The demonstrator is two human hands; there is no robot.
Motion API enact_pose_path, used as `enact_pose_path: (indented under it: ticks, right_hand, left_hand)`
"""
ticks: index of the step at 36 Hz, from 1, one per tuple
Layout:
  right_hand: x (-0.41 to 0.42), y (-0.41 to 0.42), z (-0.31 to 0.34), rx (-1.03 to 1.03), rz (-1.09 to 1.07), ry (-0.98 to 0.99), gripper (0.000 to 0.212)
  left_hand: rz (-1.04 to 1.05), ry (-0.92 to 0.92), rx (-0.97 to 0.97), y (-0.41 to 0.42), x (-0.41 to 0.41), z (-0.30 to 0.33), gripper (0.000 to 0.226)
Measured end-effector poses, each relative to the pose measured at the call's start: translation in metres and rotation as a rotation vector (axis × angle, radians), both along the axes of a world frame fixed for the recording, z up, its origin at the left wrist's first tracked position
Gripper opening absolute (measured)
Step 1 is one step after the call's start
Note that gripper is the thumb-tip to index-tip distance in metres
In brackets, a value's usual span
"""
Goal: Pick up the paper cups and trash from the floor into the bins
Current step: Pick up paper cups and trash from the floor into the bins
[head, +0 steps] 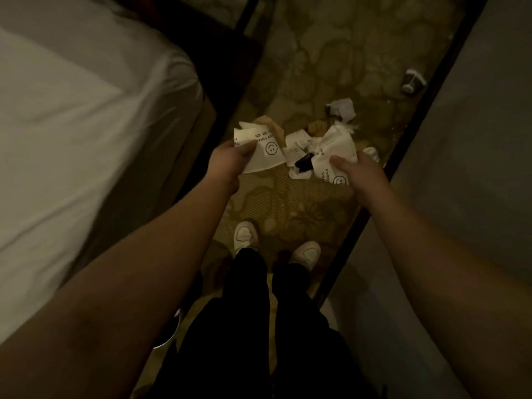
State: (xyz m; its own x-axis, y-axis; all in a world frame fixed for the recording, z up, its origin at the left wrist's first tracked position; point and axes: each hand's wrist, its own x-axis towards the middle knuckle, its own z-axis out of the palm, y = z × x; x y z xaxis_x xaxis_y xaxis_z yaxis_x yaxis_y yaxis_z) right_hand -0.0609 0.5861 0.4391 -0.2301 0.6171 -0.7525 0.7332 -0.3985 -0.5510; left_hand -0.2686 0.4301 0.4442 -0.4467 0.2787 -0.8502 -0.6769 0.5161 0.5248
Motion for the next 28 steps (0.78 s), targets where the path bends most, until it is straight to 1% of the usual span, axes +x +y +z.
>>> enact_pose_path:
  ticks: [3, 7, 8, 10, 12, 15, 18, 21, 25, 28]
  right_hand:
    - [-0.025, -0.013, 0.032, 0.010, 0.064, 0.014, 0.048]
    - [-0.058, -0.035, 0.064, -0.011, 0.149, 0.021, 0.055]
    - [-0.066, -0.041, 0.070, -0.024, 0.162, 0.028, 0.055]
    - [-0.083, -0.056, 0.085, -0.044, 0.210, 0.065, 0.047]
    - [-0.097, -0.069, 0.095, -0.045, 0.282, 0.096, 0.043]
    - [-0.117, -0.086, 0.109, -0.068, 0.370, 0.107, 0.039]
    - [-0.135, -0.103, 0.124, -0.091, 0.450, 0.116, 0.031]
    - [-0.149, -0.125, 0.141, -0.102, 0.543, 0.132, 0.039]
    - [-0.162, -0.159, 0.159, -0.103, 0.727, 0.084, 0.048]
    - [-0.174, -0.189, 0.172, -0.107, 0.840, 0.058, 0.046]
  left_hand:
    - [0.062, 0.012, 0.026, -0.020, -0.012, 0.034, 0.011]
    - [0.199, -0.023, 0.024, -0.059, -0.031, 0.065, 0.016]
    - [0.223, -0.021, 0.011, -0.071, -0.035, 0.071, 0.021]
    - [0.273, -0.009, -0.019, -0.093, -0.041, 0.081, 0.040]
    - [0.338, 0.012, -0.034, -0.115, -0.044, 0.089, 0.047]
    - [0.465, 0.015, -0.034, -0.145, -0.043, 0.100, 0.044]
    - [0.595, 0.013, -0.012, -0.174, -0.037, 0.108, 0.039]
    - [0.700, 0.011, -0.005, -0.204, -0.026, 0.118, 0.037]
    - [0.835, 0.005, 0.015, -0.246, -0.002, 0.127, 0.038]
    - [0.918, -0.009, 0.017, -0.279, 0.017, 0.131, 0.040]
